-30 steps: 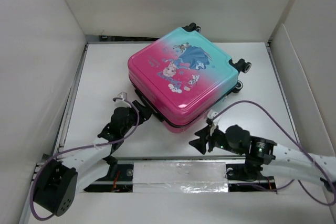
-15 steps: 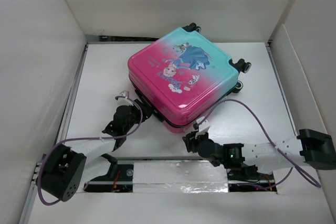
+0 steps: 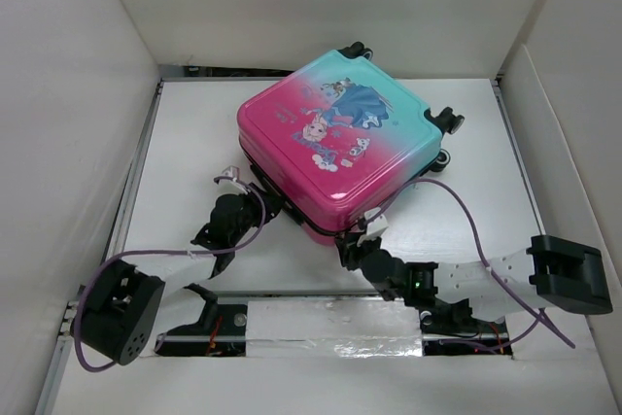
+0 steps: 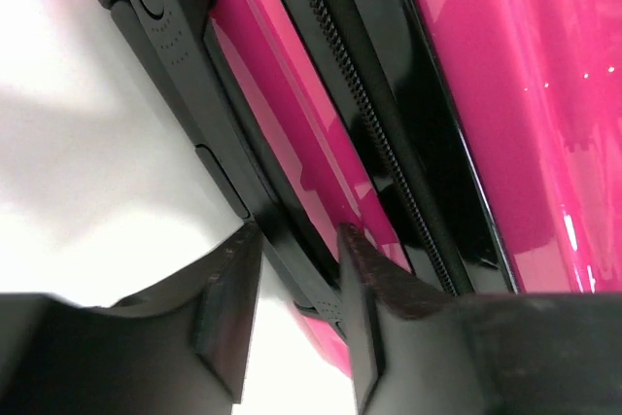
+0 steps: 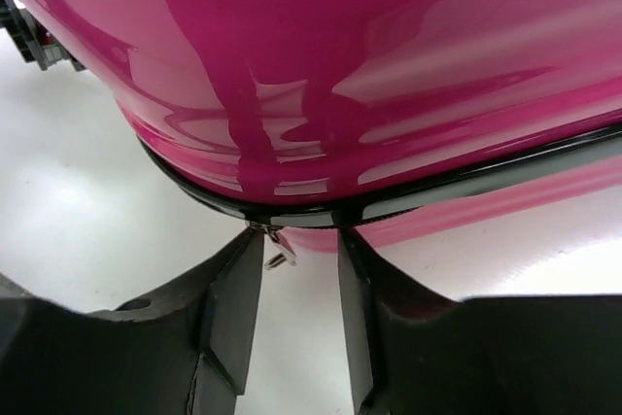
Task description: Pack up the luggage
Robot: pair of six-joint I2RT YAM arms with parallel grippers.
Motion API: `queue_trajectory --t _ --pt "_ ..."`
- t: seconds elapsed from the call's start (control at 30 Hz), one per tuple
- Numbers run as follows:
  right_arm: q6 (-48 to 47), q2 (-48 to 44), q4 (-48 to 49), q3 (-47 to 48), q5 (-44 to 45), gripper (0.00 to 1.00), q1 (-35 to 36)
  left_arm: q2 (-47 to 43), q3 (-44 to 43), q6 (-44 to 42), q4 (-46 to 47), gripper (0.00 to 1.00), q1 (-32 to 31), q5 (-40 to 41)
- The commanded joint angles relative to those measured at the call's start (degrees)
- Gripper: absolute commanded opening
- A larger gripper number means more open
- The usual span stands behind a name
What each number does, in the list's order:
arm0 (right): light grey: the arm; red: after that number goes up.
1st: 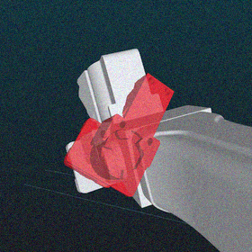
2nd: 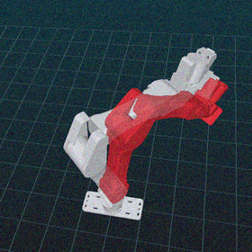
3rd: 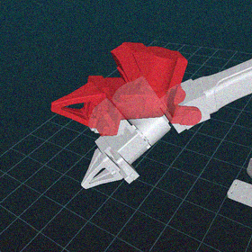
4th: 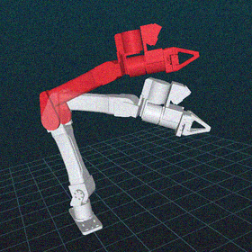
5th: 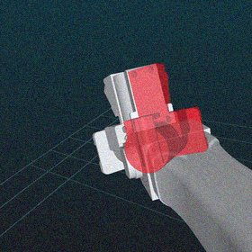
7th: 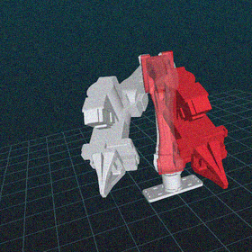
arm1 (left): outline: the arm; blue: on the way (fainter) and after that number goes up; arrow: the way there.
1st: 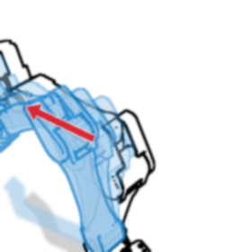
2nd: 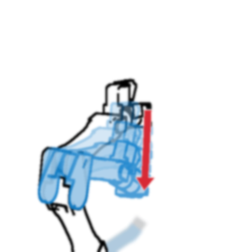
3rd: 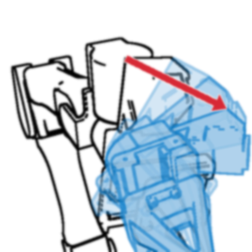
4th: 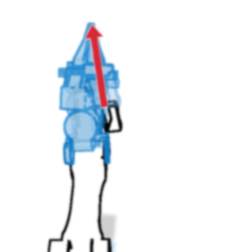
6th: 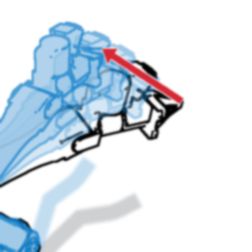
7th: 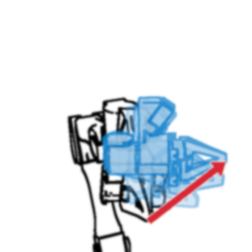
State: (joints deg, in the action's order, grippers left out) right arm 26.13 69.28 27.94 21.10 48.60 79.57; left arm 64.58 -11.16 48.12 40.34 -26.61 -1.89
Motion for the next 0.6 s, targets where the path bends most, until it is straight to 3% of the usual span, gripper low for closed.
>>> queue_trajectory --t 0.0,0.07,0.17,0.3,0.4,0.57 --pt "0.58 1.03 7.74 0.69 4.65 0.37 -0.91 1.86 -1.06 0.22 7.38 0.3 -0.02 -1.18" --pt "1.2 1.38 7.74 0.96 5.54 0.31 -0.91 2.48 -0.88 0.31 8.44 0.26 -0.02 -1.71" --pt "2.08 1.3 8.88 0.52 7.56 0.13 -0.91 3.62 -0.8 0.4 10.37 0.19 -0.72 -1.63" --pt "2.96 -1.93 9.5 -1.5 9.75 0.0 -0.91 5.03 -1.06 0.31 12.39 0.07 -2.83 -0.74" --pt "3.31 -6.42 6.36 -3.78 10.81 0.0 -0.91 7.75 -0.53 1.1 16.96 0.0 -2.83 -2.85" --pt "3.05 -20.21 -7.61 -5.1 9.07 0.0 -2.48 14.17 -0.09 3.03 25.92 0.0 -5.63 -6.11"
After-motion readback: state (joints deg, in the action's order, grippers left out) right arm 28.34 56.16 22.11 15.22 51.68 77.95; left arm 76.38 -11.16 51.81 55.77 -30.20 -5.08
